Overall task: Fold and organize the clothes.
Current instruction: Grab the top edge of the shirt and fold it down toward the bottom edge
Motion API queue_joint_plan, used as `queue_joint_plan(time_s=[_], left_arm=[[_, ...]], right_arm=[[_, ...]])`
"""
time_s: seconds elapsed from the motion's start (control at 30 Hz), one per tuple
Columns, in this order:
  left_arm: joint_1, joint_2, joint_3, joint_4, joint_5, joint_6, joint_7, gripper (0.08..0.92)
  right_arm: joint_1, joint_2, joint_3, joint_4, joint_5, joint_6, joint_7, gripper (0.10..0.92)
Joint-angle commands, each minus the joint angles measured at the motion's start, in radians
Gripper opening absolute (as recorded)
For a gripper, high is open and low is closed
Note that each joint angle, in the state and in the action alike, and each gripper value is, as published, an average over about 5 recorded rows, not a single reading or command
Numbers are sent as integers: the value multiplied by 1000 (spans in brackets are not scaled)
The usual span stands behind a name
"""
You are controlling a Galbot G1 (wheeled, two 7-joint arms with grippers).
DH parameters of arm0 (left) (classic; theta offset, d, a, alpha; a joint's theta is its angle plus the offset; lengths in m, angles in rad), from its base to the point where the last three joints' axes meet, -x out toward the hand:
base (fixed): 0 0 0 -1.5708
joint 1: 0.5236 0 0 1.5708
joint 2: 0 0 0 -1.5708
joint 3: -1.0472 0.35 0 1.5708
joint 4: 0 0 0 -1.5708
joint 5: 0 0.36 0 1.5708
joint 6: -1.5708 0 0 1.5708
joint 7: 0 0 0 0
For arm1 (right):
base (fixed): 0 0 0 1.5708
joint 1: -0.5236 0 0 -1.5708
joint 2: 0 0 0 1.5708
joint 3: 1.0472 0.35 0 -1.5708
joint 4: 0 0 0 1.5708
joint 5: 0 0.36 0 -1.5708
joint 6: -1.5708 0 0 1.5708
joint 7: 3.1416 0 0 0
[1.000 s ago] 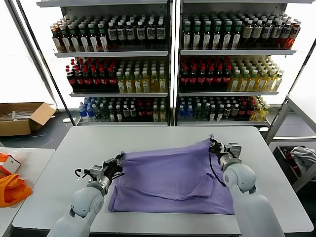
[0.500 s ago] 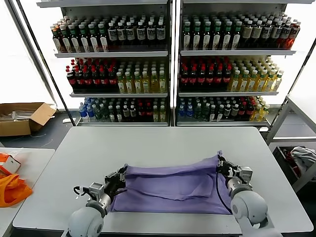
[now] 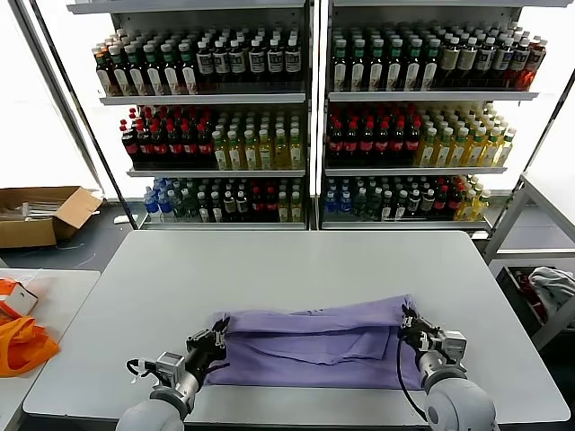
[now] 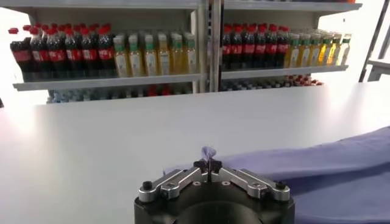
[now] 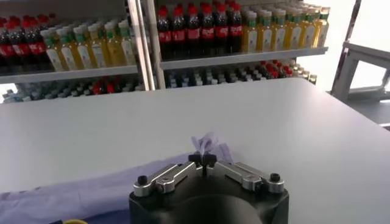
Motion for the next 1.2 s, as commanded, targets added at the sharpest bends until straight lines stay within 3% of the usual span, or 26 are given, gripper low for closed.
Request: queue_joint_plan(time_s=[0.03, 0.7, 1.2], left_arm=[[43, -8, -2, -18, 17, -2, 5, 83], [39, -5, -30, -4, 32, -3, 12, 83], [39, -33, -29, 18, 79, -4, 0, 86]], right_arm=[[-39, 2, -1, 23, -10, 2, 6, 113], [-52, -1, -6, 14, -47, 16, 2, 113], [-81, 3, -46, -15, -159, 29, -11, 116]])
